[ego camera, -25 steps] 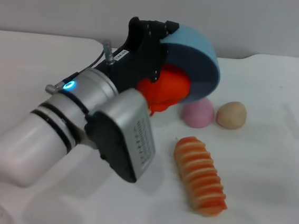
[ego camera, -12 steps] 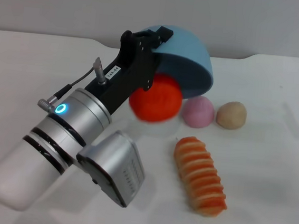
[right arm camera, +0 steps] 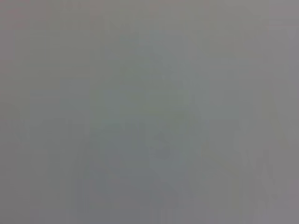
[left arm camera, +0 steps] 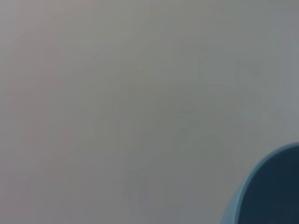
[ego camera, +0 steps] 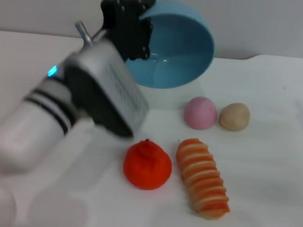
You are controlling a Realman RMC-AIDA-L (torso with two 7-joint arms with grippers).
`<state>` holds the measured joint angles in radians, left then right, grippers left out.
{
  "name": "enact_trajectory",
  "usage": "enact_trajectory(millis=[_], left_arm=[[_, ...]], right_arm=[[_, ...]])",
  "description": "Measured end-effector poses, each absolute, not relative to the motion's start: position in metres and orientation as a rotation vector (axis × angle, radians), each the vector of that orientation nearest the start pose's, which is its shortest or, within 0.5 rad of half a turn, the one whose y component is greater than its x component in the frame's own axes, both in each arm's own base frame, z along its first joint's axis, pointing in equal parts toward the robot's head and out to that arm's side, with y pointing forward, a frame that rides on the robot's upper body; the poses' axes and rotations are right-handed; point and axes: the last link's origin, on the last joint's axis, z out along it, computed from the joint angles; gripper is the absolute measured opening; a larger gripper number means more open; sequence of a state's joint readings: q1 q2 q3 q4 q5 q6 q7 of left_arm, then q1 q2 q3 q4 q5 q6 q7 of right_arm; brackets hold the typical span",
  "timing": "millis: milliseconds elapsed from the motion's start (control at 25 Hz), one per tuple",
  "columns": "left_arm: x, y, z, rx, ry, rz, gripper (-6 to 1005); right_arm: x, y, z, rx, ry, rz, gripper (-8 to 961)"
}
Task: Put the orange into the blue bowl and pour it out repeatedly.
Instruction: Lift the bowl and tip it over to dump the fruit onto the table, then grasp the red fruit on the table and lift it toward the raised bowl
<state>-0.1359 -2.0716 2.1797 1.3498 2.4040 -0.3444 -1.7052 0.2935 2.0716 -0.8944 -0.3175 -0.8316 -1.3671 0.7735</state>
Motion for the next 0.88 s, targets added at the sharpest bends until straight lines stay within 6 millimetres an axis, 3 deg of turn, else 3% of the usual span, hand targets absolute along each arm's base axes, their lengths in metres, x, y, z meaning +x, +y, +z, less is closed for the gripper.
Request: enact_trajectory(millis=[280,480,680,880], left_arm=[[-0.132,0.370,-0.020,-2.164,0.014,-0.297,-1],[-0.138,0.401,0.003,-2.352,-0.399,-0.323,-1],[-0.141,0.418,0.016,-2.332,-0.523,-0.194,-1],[-0.138,0.424,0.018,-2.313,-0.529,-0.158,-1]], right_arm=[[0.333,0.313,0.056,-1.716,0.757,1.171,576],[0.328,0.329,0.053,-1.897,1.001,1.142,576],[0.318,0.345,0.045,-2.134,1.287,0.872,577],[0.292,0.356,0.025,-2.362,1.243,0.582,577]])
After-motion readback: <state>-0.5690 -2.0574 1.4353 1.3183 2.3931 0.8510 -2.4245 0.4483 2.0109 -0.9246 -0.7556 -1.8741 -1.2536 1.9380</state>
